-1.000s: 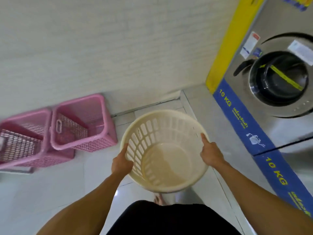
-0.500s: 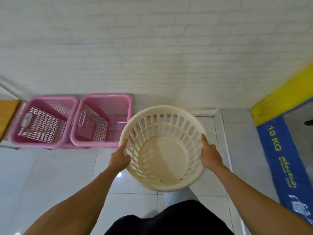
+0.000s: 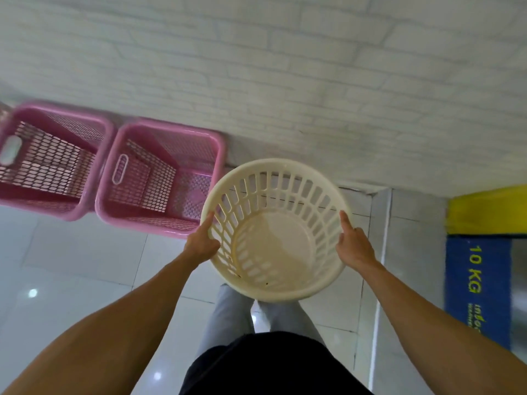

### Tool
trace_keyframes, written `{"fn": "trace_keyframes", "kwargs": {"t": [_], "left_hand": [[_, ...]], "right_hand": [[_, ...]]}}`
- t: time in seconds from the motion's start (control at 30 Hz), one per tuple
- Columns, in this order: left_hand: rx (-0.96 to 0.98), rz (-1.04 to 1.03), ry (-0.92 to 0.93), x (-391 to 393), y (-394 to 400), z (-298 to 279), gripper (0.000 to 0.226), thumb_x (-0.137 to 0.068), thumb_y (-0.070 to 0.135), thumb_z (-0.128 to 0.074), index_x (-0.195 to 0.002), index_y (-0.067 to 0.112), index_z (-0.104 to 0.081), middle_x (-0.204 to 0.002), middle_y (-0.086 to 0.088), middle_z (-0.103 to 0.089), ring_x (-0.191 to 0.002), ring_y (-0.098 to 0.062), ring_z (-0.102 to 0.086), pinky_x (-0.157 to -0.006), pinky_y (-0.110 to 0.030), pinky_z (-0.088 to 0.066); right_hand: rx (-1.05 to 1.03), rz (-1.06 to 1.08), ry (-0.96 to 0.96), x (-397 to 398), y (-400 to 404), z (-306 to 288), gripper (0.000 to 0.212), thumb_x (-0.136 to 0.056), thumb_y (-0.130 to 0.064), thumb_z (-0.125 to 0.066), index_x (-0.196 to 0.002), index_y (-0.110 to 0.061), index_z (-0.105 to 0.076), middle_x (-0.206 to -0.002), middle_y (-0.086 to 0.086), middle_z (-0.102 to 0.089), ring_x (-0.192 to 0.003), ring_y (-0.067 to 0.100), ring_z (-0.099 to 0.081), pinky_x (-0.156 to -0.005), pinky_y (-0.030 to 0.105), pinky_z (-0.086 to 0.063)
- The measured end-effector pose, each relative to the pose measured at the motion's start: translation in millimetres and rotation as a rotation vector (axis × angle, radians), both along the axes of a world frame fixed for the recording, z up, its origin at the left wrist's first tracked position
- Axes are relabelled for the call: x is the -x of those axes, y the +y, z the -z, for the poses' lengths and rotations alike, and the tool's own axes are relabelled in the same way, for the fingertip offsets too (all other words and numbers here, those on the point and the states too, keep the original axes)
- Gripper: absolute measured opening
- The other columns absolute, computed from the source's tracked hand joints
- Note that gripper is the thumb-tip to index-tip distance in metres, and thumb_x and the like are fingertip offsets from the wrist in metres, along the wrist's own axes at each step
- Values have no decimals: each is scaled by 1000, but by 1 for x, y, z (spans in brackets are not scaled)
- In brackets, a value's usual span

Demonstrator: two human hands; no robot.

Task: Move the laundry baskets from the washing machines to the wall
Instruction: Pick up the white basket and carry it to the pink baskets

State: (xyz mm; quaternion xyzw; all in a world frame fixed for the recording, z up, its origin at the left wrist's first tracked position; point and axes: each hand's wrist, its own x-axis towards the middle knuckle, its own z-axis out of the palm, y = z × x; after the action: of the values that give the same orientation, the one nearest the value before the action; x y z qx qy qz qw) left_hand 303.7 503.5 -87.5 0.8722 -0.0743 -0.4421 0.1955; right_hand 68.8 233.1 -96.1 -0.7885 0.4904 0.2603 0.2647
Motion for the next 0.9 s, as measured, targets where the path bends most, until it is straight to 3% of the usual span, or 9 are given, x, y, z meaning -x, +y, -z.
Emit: {"fn": "trace_keyframes", "kwargs": {"t": [0.13, 0.3, 0.4, 0.53, 0.6, 0.7, 0.8, 0.9], "left_hand": [[20, -47, 25, -13, -17, 60, 92, -77, -2, -51, -152, 41, -18, -121, -19, -61, -89, -29, -66, -75, -45, -61], [26, -7, -20, -19, -27, 145, 83, -87, 2, -51, -154, 33, -14, -96, -5, -65, -82, -29, -69, -71, -43, -61], [-11, 4, -3, -24, -32, 192, 88, -86, 7, -51, -153, 42, -6, -101, -16, -71, -81, -36, -71, -68, -42, -61], [-44, -35, -22, -26, -42, 244, 90, -88, 4, -48, -152, 46, -1, -116, -17, -64, -61, -20, -64, -43, -25, -49], [-55, -60, -26, -28, -42, 270, 88, -91, 7, -47, -150, 49, 2, -104, -10, -61, -60, -18, -61, -45, -27, -51], [-50, -29, -64, -32, -36, 304, 86, -93, 9, -49, -151, 47, 3, -87, -15, -62, -63, -30, -67, -51, -38, -59], [-28, -12, -98, -37, -32, 328, 85, -94, 8, -52, -153, 40, 0, -87, -19, -63, -67, -32, -67, -57, -42, -60], [7, -10, -136, -41, -34, 340, 82, -94, 7, -52, -155, 35, -3, -96, -10, -55, -72, -25, -63, -61, -38, -59]], "right_hand": [[-26, -4, 56, -21, -25, 46, 71, -102, -24, -39, -158, -41, 1, -122, 16, -50, -79, 25, -55, -68, 36, -46], [-41, -98, 126, -41, -53, 126, 79, -98, -19, -45, -158, -39, 2, -96, 10, -59, -72, 25, -59, -60, 36, -47], [-4, -135, 113, -50, -65, 168, 72, -101, -21, -41, -158, -38, 0, -97, 11, -60, -76, 26, -59, -67, 40, -52], [5, -201, 73, -54, -73, 225, 69, -104, -23, -40, -159, -34, 0, -102, 14, -61, -77, 25, -54, -66, 37, -44], [6, -205, 45, -56, -73, 250, 70, -104, -24, -41, -158, -35, 0, -105, 14, -62, -81, 26, -56, -69, 38, -47], [14, -199, 17, -63, -71, 279, 71, -104, -24, -43, -158, -36, 1, -111, 13, -62, -91, 27, -62, -76, 42, -53], [31, -203, 11, -74, -72, 299, 70, -104, -25, -42, -159, -35, 0, -109, 12, -61, -84, 24, -57, -71, 39, -49], [42, -207, 23, -80, -75, 312, 69, -104, -26, -42, -158, -37, -1, -108, 12, -62, -85, 26, -60, -73, 41, -52]]}}
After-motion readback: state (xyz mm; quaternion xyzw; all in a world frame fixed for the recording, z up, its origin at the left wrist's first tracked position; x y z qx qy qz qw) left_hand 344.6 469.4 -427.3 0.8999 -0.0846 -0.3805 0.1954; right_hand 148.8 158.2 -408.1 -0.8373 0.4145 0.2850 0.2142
